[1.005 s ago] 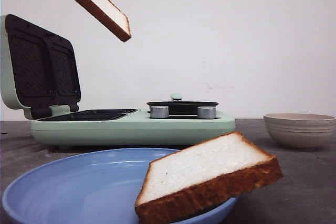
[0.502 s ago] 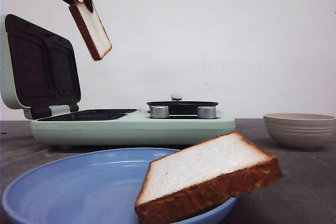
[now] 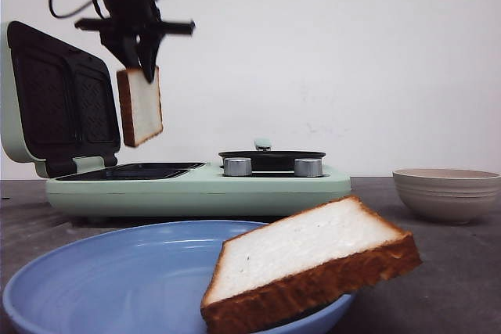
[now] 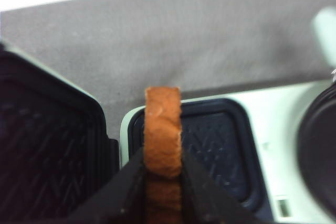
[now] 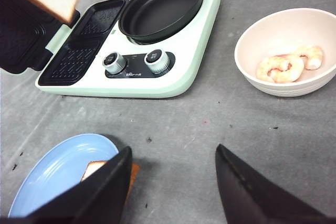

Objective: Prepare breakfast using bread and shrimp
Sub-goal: 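Lower the held bread into the sandwich maker and open left gripper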

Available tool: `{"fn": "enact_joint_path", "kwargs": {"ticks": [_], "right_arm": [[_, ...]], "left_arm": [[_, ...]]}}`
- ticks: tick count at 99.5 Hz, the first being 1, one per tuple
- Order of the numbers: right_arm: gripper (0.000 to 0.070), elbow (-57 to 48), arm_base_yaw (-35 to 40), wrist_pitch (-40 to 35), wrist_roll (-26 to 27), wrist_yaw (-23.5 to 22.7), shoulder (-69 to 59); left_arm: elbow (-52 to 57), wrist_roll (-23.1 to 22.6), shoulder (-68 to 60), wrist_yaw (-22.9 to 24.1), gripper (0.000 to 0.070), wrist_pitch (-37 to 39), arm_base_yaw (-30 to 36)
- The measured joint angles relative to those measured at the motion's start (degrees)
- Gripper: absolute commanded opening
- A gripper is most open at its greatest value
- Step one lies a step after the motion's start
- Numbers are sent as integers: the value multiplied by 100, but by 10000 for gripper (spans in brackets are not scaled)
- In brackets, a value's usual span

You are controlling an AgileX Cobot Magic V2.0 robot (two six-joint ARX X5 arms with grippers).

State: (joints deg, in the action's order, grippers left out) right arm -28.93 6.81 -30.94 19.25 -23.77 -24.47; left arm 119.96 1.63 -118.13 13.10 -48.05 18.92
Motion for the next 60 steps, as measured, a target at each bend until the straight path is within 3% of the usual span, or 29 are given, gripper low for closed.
{"fn": "enact_joint_path", "kwargs": {"ticks": [27, 60], "right_arm": [[311, 0, 0, -55, 0, 0, 0], [311, 0, 0, -229, 0, 0, 0]], "left_arm": [[9, -802, -398, 811, 3, 186, 129], [17, -1095, -538, 927, 3, 461, 142]]}}
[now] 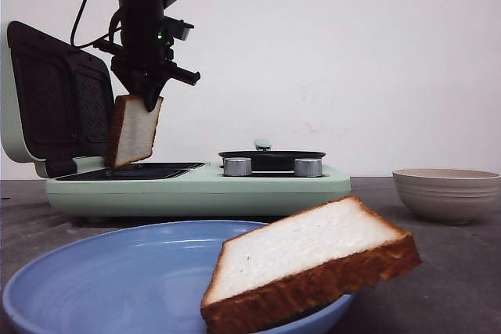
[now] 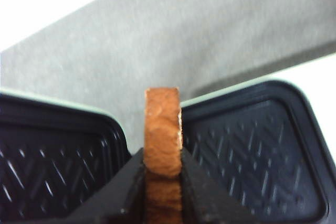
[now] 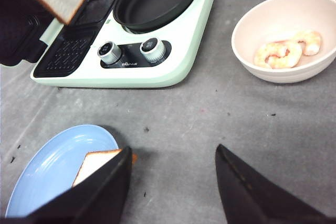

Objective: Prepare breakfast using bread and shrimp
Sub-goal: 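Lower the held bread into the sandwich maker and open left gripper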

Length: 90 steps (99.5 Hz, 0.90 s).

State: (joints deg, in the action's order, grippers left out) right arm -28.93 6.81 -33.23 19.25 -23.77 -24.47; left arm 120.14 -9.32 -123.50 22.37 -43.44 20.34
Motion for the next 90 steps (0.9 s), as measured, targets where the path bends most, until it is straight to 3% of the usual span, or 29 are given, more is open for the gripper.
{"fn": "enact_joint_path", "kwargs": {"ticks": [90], "right_arm": [[311, 0, 0, -98, -105, 4, 0]], "left_arm": [[61, -44, -697, 138, 3, -37, 227]]}}
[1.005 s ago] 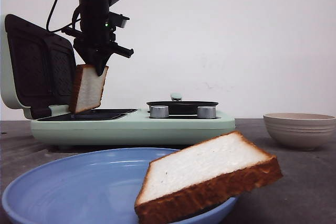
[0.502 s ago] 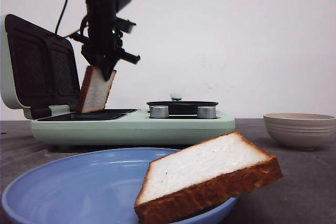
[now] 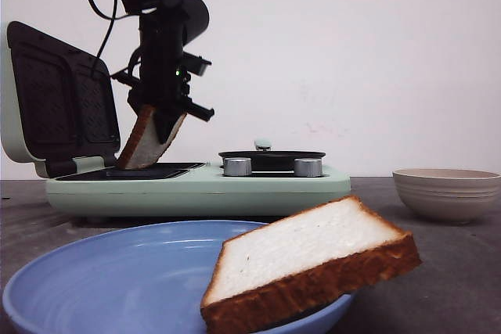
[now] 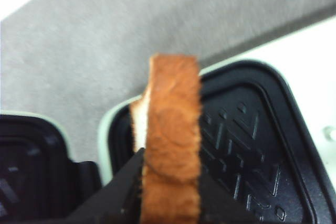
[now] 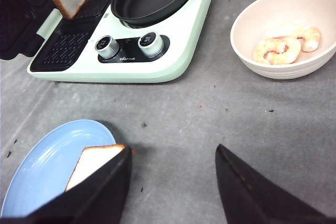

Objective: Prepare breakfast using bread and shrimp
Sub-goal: 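Lower the held bread into the sandwich maker and open left gripper, then raise the left gripper away from the sandwich maker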

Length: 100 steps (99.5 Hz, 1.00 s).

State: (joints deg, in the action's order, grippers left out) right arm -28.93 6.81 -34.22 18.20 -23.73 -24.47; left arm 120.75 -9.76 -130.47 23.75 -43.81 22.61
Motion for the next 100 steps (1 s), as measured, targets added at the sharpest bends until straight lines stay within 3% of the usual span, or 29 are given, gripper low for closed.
{"fn": "enact_joint_path", "kwargs": {"ticks": [25, 30, 41, 47, 60, 75, 100], "right_arm": [[311, 0, 0, -116, -24, 122, 0], [312, 0, 0, -116, -22, 125, 0], [311, 0, 0, -116, -24, 125, 0], [311, 0, 0, -116, -24, 125, 0], [311, 0, 0, -114, -24, 125, 0], [311, 0, 0, -114, -24, 125, 0], [311, 0, 0, -114, -24, 125, 0]], "left_arm": [[37, -13, -74, 9, 21, -48, 52], [37, 7, -74, 9, 103, -28, 50], [37, 144, -74, -2, 404, -7, 48], [37, 227, -85, -11, 481, -13, 50], [37, 393, -116, -24, 498, 35, 50], [103, 575, -127, -72, 647, 39, 44], [772, 994, -190, -389, 647, 81, 0]]}}
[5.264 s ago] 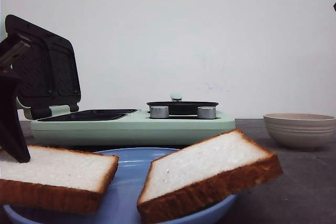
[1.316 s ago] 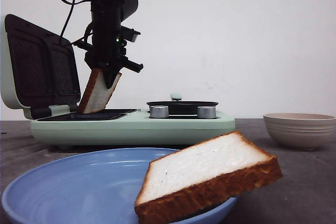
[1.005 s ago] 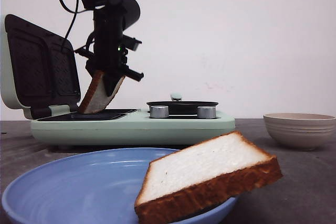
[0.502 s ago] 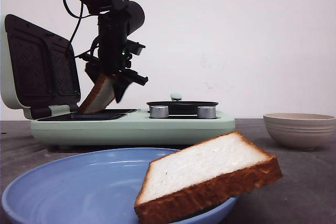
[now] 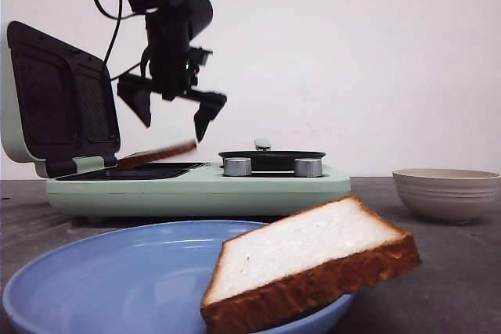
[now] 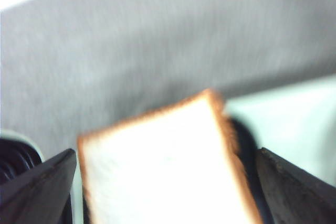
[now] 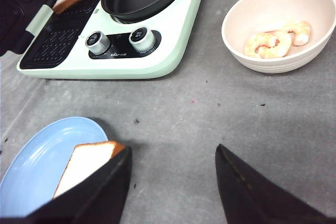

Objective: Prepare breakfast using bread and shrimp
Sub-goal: 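Raise the left gripper away from the sandwich maker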

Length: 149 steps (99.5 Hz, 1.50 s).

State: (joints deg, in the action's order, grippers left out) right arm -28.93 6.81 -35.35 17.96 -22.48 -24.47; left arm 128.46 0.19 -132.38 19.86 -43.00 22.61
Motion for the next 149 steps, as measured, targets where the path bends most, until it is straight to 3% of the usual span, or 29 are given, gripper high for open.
{"fn": "enact_joint_path", "kwargs": {"ticks": [11, 15, 22, 28, 33, 39, 54, 72, 84, 96, 136, 149], "right_arm": [[311, 0, 0, 0, 0, 2, 0], [311, 0, 0, -2, 0, 2, 0], [311, 0, 0, 0, -2, 2, 0], [311, 0, 0, 11, -2, 20, 0], [311, 0, 0, 46, -2, 22, 0], [303, 0, 0, 133, 0, 22, 0], [200, -4, 0, 350, 7, 20, -74], [197, -9, 0, 448, 96, -162, -457], [197, -9, 4, 496, 151, -197, -592], [197, -9, 7, 573, 164, -195, -605], [197, -9, 188, 726, 164, -205, -800], [201, -9, 260, 861, 164, -415, -981]], "left_arm": [[385, 129, 0, -46, 626, 0, 4], [560, 153, 0, -50, 580, -107, 11], [901, 210, 0, -50, 386, -382, 20], [1252, 258, 0, -48, 135, -636, 35], [1589, 304, 0, -50, 0, -852, 50], [2026, 409, 0, -55, 0, -1150, 79], [3303, 822, 0, -240, 0, -1919, 129], [4955, 1010, 17, -293, 0, -2852, 262], [4996, 1010, 310, -393, 0, -3348, 398], [4946, 1008, 562, -791, 0, -3845, 461], [4935, 868, 2618, -1069, 0, -3849, 1405], [4935, 782, 3418, -1062, 0, -3849, 1738]]}}
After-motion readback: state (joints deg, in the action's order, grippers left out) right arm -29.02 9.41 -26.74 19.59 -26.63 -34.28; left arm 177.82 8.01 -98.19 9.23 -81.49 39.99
